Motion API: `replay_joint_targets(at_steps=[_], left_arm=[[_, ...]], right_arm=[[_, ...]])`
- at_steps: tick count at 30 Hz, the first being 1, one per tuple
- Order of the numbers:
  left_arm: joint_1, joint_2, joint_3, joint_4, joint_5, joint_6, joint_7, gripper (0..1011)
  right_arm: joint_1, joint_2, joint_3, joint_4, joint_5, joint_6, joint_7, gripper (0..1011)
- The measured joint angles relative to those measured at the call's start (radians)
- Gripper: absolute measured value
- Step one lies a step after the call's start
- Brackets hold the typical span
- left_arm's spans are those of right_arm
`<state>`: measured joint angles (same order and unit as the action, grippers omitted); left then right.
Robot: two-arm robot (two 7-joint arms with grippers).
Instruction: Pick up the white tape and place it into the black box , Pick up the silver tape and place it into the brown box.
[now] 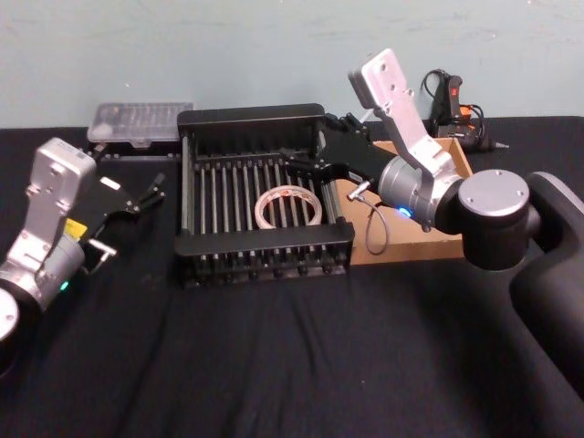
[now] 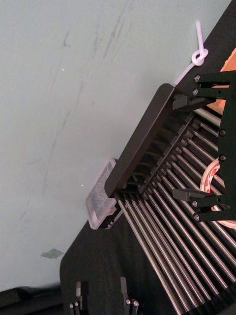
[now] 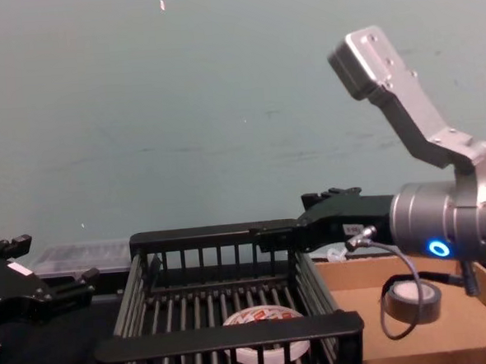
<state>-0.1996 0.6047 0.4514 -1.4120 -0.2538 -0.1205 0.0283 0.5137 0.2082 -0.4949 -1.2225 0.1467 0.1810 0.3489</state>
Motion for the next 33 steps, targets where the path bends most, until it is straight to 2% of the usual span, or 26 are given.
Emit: replay_joint_targets(at_steps=[10,20,33], left_arm=[[0.0,0.0,0.0,0.0,0.0,0.0,0.0,1001],[0.0,0.0,0.0,0.0,0.0,0.0,0.0,1001],[0.0,0.0,0.0,0.0,0.0,0.0,0.0,1001]], right_arm=[[-0.044,0.017,0.051,-0.06,0.0,-0.002,-0.011,1000],[-0.106,0.056,0.125,-0.122,0.003,-0.003,-0.047,1000],[-0.188,0.073,0.208,-0.135,-0.018,-0.013,-0.108,1000]])
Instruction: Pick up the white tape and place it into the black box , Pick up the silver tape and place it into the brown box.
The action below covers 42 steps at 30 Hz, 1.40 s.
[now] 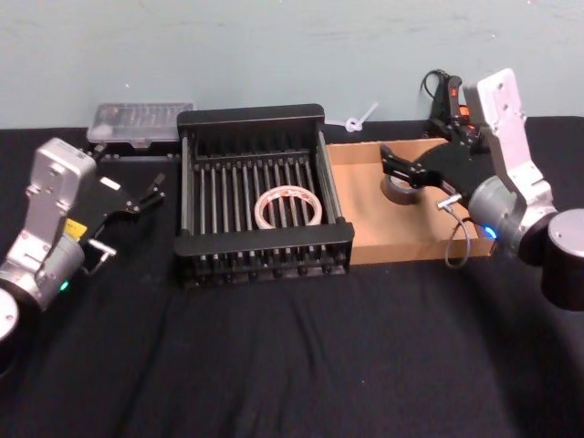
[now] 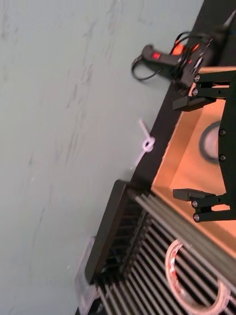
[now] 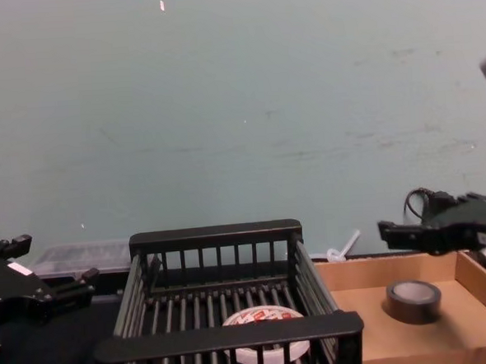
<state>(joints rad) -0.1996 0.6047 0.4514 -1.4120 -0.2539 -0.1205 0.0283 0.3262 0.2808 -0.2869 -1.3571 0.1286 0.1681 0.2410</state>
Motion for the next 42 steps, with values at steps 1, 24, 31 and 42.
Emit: replay_joint_targets(at_steps=[1,24,31,42], left_arm=[[0.0,0.0,0.0,0.0,0.0,0.0,0.0,1001],[0.0,0.0,0.0,0.0,0.0,0.0,0.0,1001],[0.0,0.0,0.0,0.0,0.0,0.0,0.0,1001],[0.0,0.0,0.0,0.0,0.0,0.0,0.0,1001]], right_arm=[[-0.004,0.0,0.004,0.0,-0.002,-0.002,-0.003,1000],[-0.045,-0.028,0.051,0.04,-0.062,-0.035,-0.032,1000],[-0.045,-0.027,0.05,0.04,-0.062,-0.035,-0.032,1000],[-0.044,-0.026,0.049,0.04,-0.06,-0.034,-0.031,1000]])
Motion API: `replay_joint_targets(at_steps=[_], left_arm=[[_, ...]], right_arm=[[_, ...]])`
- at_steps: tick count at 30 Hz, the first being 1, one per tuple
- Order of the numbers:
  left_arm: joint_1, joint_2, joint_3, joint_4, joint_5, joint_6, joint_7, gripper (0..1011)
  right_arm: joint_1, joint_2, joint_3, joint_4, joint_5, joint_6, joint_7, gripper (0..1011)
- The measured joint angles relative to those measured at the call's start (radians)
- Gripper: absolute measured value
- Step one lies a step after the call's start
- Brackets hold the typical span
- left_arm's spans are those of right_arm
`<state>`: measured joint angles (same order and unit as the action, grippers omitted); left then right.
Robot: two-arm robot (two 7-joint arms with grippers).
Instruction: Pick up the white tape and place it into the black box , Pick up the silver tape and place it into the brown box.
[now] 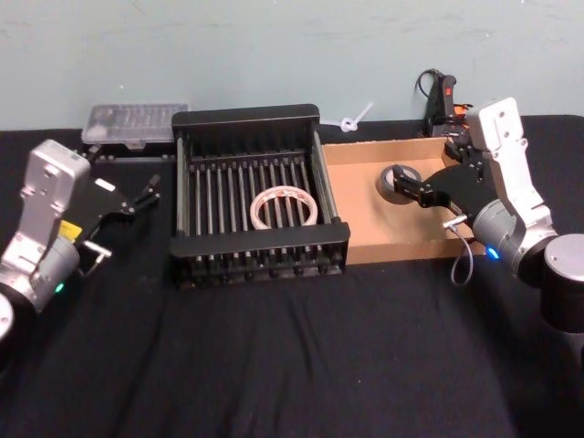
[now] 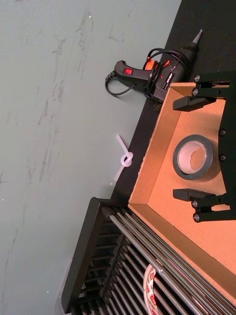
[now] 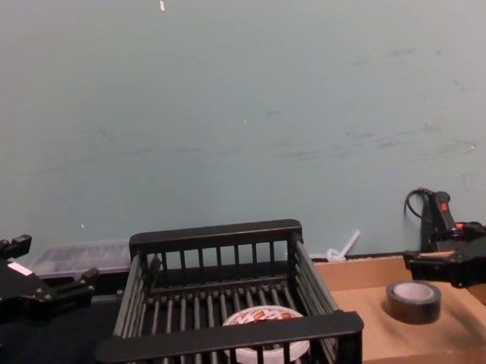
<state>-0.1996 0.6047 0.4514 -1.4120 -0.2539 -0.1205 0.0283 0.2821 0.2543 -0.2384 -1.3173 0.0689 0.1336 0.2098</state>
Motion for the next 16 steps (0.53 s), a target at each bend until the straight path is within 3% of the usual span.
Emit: replay_joint_targets(at_steps=[16], left_arm=[[0.0,0.0,0.0,0.0,0.0,0.0,0.0,1001]], right_arm=[[0.0,0.001,-0.001,-0.001,0.002,0.0,0.001,1000]])
